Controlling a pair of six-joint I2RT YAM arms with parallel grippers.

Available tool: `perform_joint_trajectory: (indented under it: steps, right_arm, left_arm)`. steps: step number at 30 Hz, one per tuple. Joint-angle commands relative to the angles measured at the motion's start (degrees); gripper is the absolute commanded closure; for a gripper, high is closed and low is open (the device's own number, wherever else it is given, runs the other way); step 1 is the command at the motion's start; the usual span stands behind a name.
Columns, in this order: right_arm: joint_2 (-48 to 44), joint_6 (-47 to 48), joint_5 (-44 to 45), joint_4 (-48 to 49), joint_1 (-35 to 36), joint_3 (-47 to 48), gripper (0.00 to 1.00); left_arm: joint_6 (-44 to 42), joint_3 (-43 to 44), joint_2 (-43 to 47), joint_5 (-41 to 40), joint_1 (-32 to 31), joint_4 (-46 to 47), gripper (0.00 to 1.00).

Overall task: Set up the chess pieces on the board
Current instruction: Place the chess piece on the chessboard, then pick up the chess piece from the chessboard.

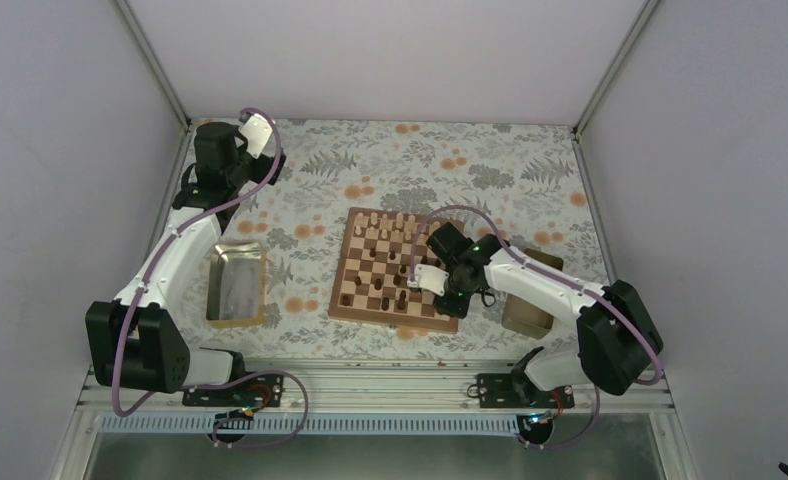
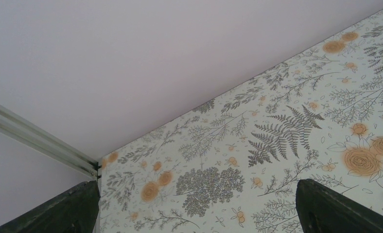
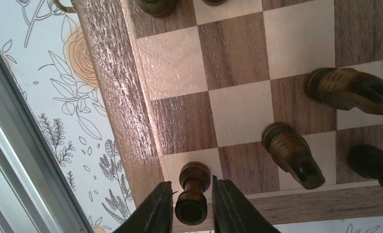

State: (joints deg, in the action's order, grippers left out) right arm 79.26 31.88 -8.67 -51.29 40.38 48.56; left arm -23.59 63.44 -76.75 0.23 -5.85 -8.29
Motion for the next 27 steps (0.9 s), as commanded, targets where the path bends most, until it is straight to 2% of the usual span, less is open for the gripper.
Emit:
perform_joint_trajectory:
  steps: [1, 6, 11, 15, 19, 23, 27]
  right_arm:
    - [0.74, 0.47, 0.56, -0.34, -0.38, 1.78, 0.73]
    - [-0.80, 0.39, -0.16, -2.07, -0.47, 4.28, 0.62]
    - [-3.39, 0.42, 1.01, -4.46, -0.56, 8.72, 0.56]
    - [-3.38, 0.37, 3.14, -2.80, -0.74, 14.33, 0.50]
    - [1.75, 0.71, 4.21, -0.80, -0.73, 21.04, 0.48]
    - [10.93, 1.65, 4.04, 0.42, -0.74, 28.63, 0.47]
    - [20.03, 2.21, 2.10, -0.53, -0.67, 37.24, 0.51]
  left_arm:
    - [-0.66, 1.12, 0.04, -0.23, 0.33, 0.91, 0.00]
    - [-0.71, 1.10, 0.20, -0.26, 0.31, 0.92, 0.00]
    - [-0.75, 1.01, 0.24, -0.36, 0.31, 1.04, 0.00]
    - [-0.75, 0.97, 0.51, -0.32, 0.31, 1.13, 0.00]
    - [-0.50, 0.96, 0.78, 0.16, 0.33, 0.96, 0.00]
    - [-0.15, 0.97, 0.87, 0.91, 0.28, 0.66, 0.00]
    - [-0.13, 0.75, 0.98, 0.93, 0.31, 0.68, 0.00]
